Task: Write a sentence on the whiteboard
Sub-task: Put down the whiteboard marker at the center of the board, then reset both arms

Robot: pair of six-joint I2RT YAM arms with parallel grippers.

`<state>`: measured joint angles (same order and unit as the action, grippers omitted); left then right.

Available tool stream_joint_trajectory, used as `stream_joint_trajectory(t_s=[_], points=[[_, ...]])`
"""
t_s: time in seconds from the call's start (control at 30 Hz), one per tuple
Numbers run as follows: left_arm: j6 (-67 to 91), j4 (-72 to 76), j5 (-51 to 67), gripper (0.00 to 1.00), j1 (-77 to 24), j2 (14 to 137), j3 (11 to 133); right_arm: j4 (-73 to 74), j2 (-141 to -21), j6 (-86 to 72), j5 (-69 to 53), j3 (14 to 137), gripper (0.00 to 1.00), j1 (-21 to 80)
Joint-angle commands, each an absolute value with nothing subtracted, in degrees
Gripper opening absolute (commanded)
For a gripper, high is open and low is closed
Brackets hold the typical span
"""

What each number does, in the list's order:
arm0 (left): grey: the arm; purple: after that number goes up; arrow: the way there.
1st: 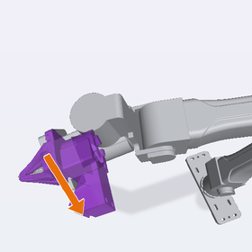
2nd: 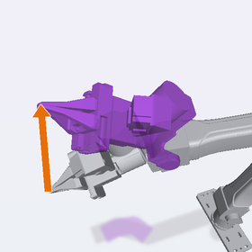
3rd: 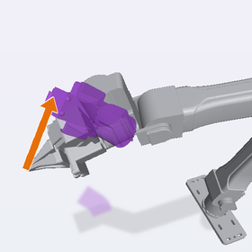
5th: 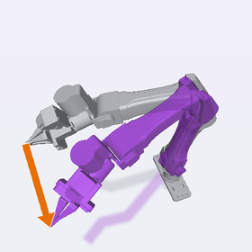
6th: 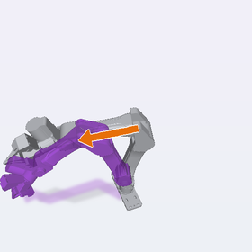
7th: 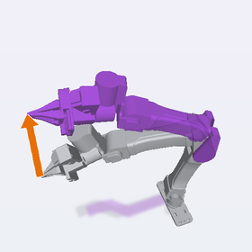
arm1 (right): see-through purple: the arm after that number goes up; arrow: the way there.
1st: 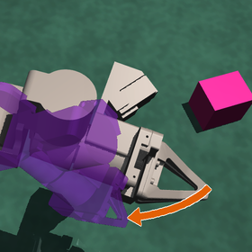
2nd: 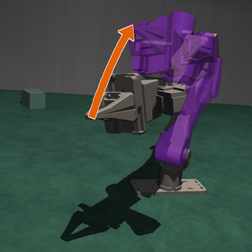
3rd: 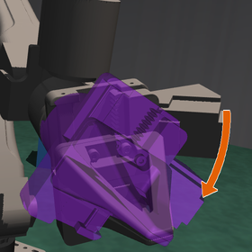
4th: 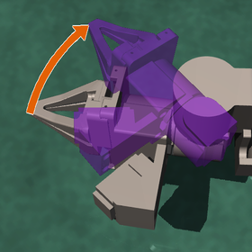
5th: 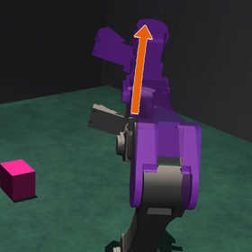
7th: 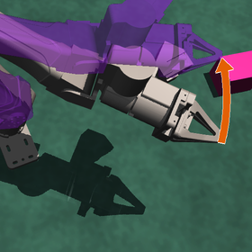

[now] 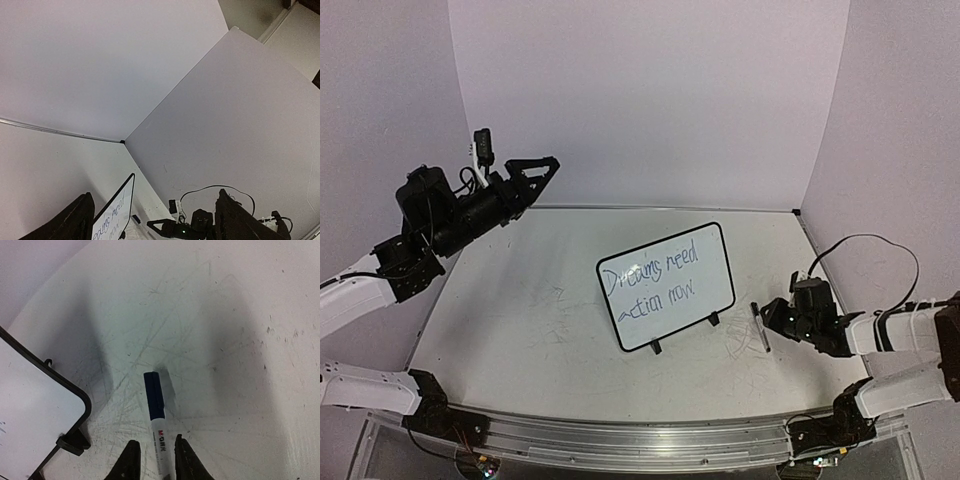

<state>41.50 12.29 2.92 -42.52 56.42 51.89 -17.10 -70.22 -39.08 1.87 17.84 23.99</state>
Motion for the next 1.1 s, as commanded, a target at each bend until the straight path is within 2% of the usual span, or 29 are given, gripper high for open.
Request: stream_joint_trajectory(t_s=[0.0,0.07,0.2,0.3,0.33,0.43,0.7,0.97,1.07], points=[[37.9,13.3,3.4,0.84,-42.3,55.5,56.3,-16.7,-67.3,-42.7,2.9,18.2,0.39,24.0],[35.6,12.1,2.5,0.84,-42.3,54.8,57.4,-12.2,-63.4,-43.0,3.8,19.3,0.49,23.9],[28.4,3.9,-3.9,0.85,-42.3,54.4,64.0,1.7,-47.1,-39.6,7.5,25.2,0.69,24.0],[23.1,-0.3,-7.5,0.85,-42.3,54.0,69.7,12.2,-38.4,-31.6,8.8,34.7,0.95,24.0],[21.3,-1.9,-8.6,0.86,-42.3,53.5,71.0,15.0,-37.0,-27.9,8.9,38.7,0.98,23.9],[19.2,-2.9,-11.0,0.87,-42.3,52.3,73.6,24.1,-35.2,-22.0,11.0,50.2,0.98,23.9],[18.3,-4.0,-13.0,0.87,-42.3,49.9,75.2,31.3,-30.3,-16.4,15.8,73.0,0.98,23.9],[18.6,-4.2,-12.8,0.87,-42.3,49.9,75.0,32.3,-28.3,-13.6,20.0,77.8,0.98,23.8],[18.6,-4.2,-11.5,0.87,-42.3,50.2,75.2,32.2,-27.6,-11.4,18.2,77.3,0.98,24.0]])
